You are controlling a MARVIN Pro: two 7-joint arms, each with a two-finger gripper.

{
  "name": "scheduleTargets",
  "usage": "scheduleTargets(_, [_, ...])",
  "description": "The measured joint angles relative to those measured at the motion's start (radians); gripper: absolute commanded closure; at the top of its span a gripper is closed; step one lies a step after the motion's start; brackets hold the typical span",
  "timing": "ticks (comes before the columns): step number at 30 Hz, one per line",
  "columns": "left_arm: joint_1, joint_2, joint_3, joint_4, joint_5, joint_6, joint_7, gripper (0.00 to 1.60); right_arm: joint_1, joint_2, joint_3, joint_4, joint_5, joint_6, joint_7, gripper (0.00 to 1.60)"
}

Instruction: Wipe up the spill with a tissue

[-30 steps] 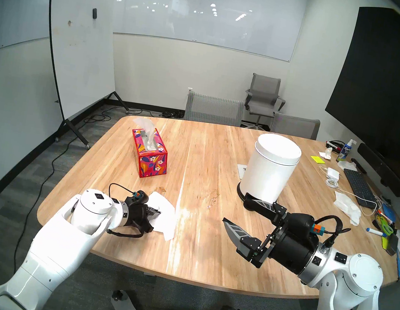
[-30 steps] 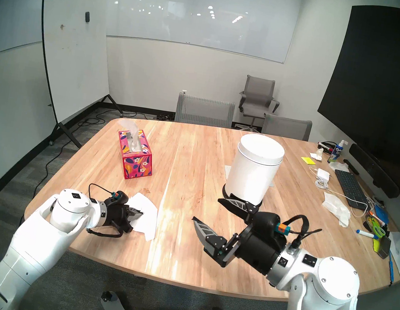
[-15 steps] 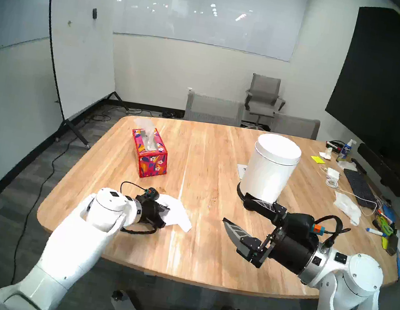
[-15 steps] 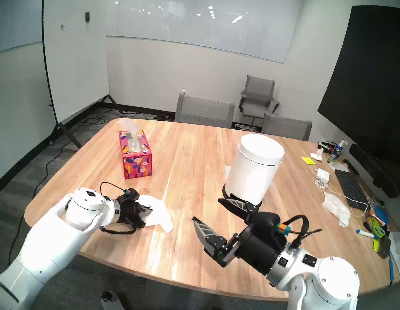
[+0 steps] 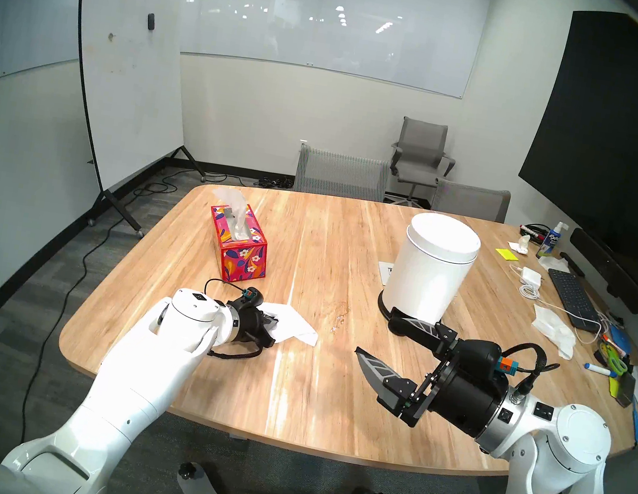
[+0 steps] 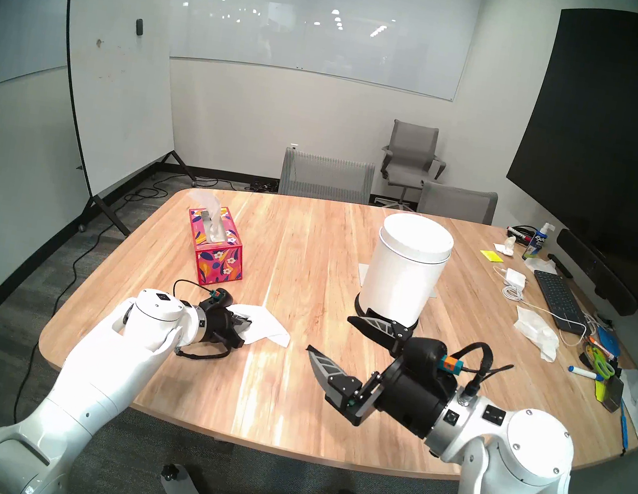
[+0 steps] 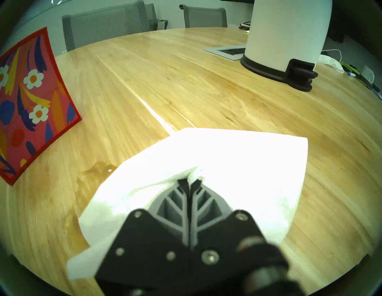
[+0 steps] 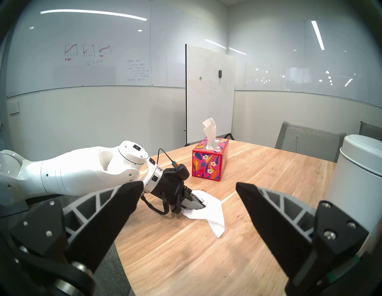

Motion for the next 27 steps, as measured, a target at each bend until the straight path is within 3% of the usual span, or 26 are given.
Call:
scheduleTargets(14, [-0.092,0.010,-0.049,0.157,-0.009,-0.080,-0.020,1.60,0.000,0.000,0.000,0.000,0.000,0.000,0.000,0.00])
scheduleTargets(27, [-0.031,0.098,-0.109,0.111,-0.029,-0.099,-0.127,1.60,0.000,0.000,0.000,0.000,0.000,0.000,0.000,0.00])
